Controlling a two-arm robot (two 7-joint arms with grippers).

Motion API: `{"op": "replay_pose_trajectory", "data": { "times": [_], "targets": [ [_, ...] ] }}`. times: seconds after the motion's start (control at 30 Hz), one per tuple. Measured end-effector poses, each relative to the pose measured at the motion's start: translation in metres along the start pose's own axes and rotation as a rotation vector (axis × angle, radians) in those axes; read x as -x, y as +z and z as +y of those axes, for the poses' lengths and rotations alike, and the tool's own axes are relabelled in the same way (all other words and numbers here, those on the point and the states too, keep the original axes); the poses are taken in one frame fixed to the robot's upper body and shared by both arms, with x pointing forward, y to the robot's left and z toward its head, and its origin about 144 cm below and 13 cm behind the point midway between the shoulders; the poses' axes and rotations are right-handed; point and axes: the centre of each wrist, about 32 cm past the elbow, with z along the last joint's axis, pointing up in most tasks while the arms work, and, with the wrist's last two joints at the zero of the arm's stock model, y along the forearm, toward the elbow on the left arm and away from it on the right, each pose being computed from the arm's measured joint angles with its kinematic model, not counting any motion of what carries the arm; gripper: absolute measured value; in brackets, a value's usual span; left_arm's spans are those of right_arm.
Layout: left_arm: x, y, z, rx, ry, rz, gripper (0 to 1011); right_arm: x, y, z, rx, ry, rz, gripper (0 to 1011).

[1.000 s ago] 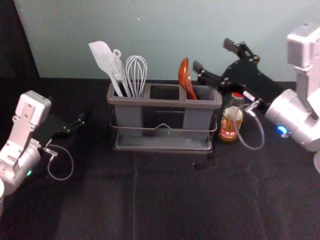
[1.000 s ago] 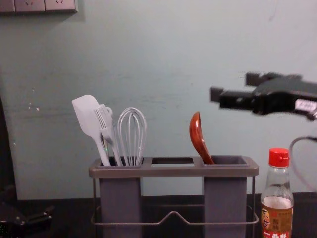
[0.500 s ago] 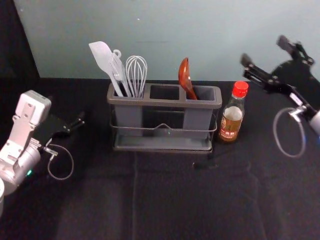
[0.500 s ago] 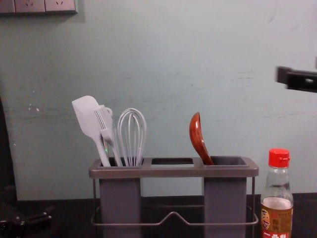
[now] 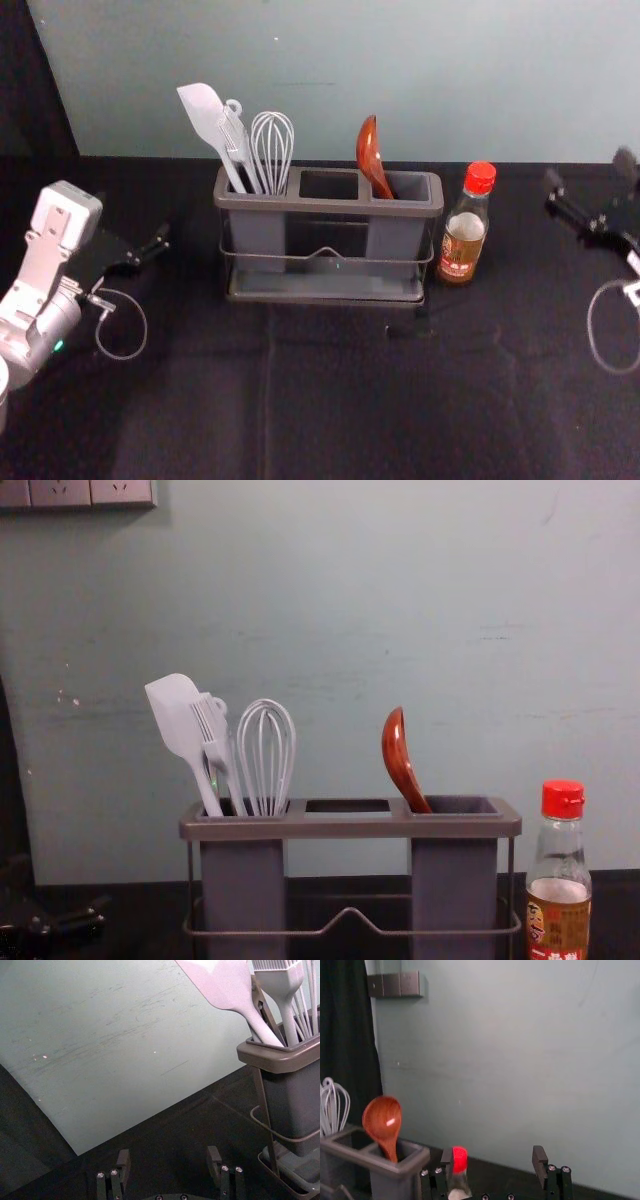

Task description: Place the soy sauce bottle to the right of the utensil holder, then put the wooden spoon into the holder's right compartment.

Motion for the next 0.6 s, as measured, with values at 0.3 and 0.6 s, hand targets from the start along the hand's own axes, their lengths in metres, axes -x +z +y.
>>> {"op": "replay_pose_trajectory", "data": {
  "times": [0.3,0.6],
  "targets": [
    [0.000,0.000,0.000,0.000,0.000,0.000,1005,0.009,-0.031,-0.011,0.048,0.022,0.026,1003],
    [0.000,0.000,0.000,0.000,0.000,0.000,1005,0.029,-0.054,-0.016,0.086,0.024,0.021,1003]
  ]
}}
